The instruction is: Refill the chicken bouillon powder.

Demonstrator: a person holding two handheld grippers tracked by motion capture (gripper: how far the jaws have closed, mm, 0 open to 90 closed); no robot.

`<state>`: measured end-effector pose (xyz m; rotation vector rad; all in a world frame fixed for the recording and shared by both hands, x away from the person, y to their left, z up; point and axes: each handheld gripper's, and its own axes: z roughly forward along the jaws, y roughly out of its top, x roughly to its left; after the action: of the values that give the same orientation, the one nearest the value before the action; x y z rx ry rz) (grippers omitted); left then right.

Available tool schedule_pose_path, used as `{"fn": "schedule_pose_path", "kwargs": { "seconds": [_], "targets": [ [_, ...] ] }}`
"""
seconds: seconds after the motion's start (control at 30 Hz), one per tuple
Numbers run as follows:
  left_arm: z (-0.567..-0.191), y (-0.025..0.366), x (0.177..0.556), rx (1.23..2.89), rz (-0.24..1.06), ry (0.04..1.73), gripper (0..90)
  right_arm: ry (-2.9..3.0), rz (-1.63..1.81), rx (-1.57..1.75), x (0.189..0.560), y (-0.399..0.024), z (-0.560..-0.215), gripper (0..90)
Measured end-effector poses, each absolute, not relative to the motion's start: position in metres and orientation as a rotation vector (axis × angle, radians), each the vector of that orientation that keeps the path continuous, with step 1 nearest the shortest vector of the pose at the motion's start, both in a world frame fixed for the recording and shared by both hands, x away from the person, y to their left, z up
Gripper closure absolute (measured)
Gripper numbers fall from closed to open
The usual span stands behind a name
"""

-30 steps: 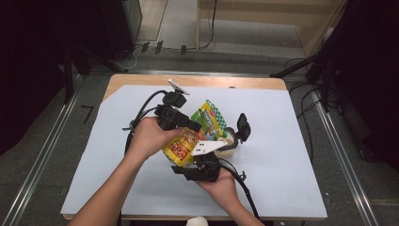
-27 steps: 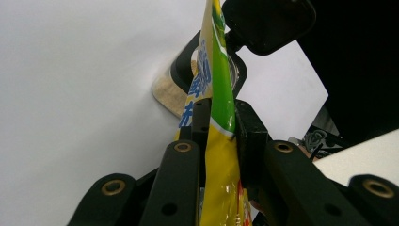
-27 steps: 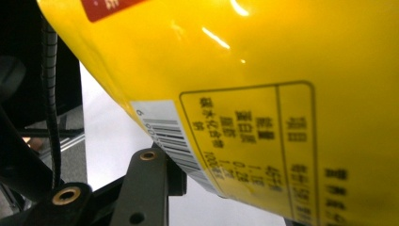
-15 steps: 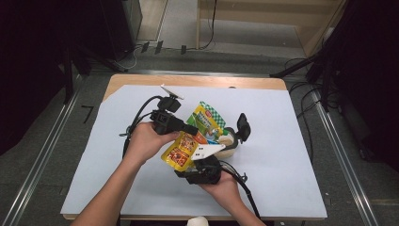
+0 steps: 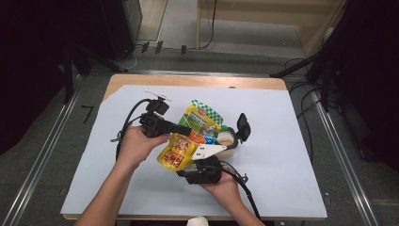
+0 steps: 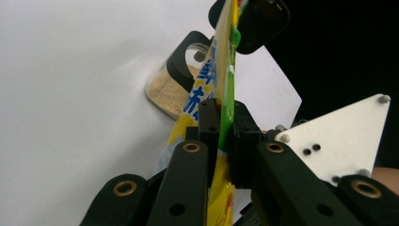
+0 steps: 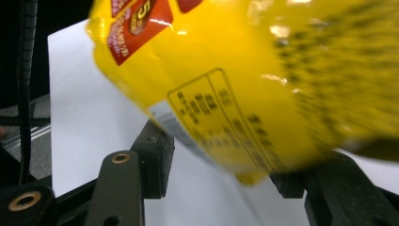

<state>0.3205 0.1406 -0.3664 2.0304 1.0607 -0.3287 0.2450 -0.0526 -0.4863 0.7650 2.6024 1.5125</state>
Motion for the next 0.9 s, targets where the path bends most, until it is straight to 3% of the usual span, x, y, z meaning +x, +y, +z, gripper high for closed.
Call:
{"fn": "schedule_pose_path", "kwargs": {
  "seconds": [0.9],
  "targets": [
    [-0.374,0.174,0.343,1.932,-0.230,1.093,89.8,2.539,1.513,0.908,0.252,-0.074,-0.482,49.0]
  ]
}}
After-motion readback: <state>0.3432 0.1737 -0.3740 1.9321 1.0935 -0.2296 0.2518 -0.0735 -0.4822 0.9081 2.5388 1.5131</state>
